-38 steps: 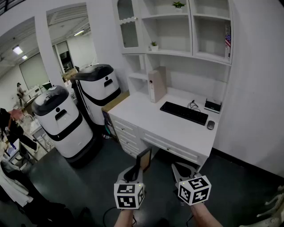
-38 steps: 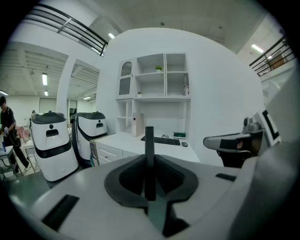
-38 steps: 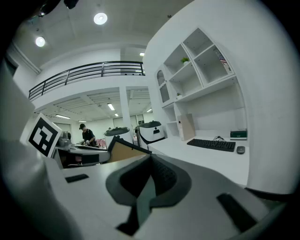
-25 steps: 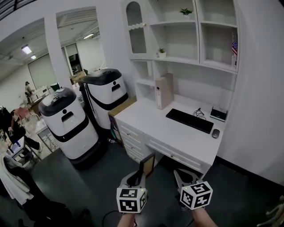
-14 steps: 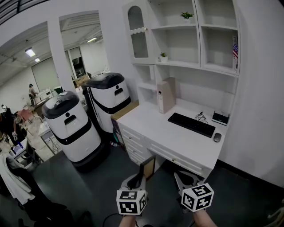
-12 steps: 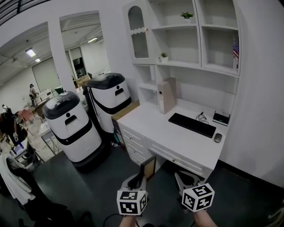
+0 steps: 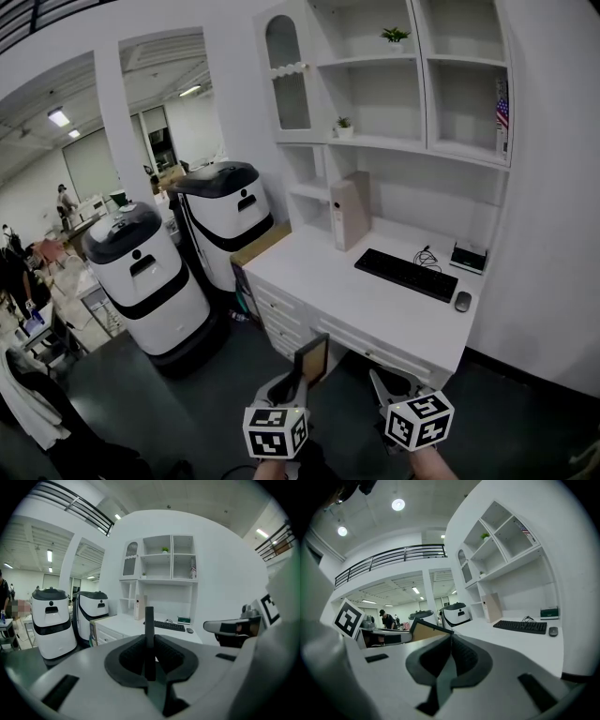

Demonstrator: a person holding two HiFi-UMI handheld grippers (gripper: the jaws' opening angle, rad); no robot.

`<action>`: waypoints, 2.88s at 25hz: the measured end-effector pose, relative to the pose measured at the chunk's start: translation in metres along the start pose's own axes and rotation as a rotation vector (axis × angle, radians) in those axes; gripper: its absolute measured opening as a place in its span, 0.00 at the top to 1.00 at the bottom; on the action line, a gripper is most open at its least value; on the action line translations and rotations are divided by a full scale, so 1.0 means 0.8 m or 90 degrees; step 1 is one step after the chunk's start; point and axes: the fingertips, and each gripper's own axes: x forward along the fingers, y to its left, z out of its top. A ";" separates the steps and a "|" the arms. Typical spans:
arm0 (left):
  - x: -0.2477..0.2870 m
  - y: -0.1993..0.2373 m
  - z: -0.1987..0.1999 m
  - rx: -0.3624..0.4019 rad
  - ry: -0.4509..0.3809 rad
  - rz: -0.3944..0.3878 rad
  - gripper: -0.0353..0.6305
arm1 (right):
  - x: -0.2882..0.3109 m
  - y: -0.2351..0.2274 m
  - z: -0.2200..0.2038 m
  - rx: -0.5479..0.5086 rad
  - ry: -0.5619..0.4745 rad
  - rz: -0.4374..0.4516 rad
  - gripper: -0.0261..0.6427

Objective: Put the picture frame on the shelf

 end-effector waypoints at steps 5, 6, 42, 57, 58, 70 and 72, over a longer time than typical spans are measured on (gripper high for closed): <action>0.047 0.031 0.015 0.003 -0.001 -0.013 0.86 | 0.056 -0.009 0.008 0.005 0.011 0.006 0.96; 0.058 0.040 0.020 0.004 -0.002 -0.012 0.86 | 0.069 -0.012 0.011 0.006 0.012 0.006 0.96; 0.393 0.229 0.188 0.049 -0.027 -0.146 0.86 | 0.389 -0.151 0.121 0.053 0.005 -0.148 0.96; 0.468 0.183 0.300 0.182 -0.108 -0.144 0.86 | 0.414 -0.234 0.208 0.014 -0.040 -0.147 0.96; 0.471 0.177 0.310 0.198 -0.117 -0.144 0.86 | 0.413 -0.239 0.213 0.013 -0.043 -0.147 0.96; 0.477 0.105 0.432 0.370 -0.235 -0.145 0.86 | 0.396 -0.278 0.305 -0.059 -0.097 -0.162 0.96; 0.479 0.096 0.450 0.394 -0.252 -0.145 0.86 | 0.397 -0.280 0.318 -0.065 -0.107 -0.166 0.96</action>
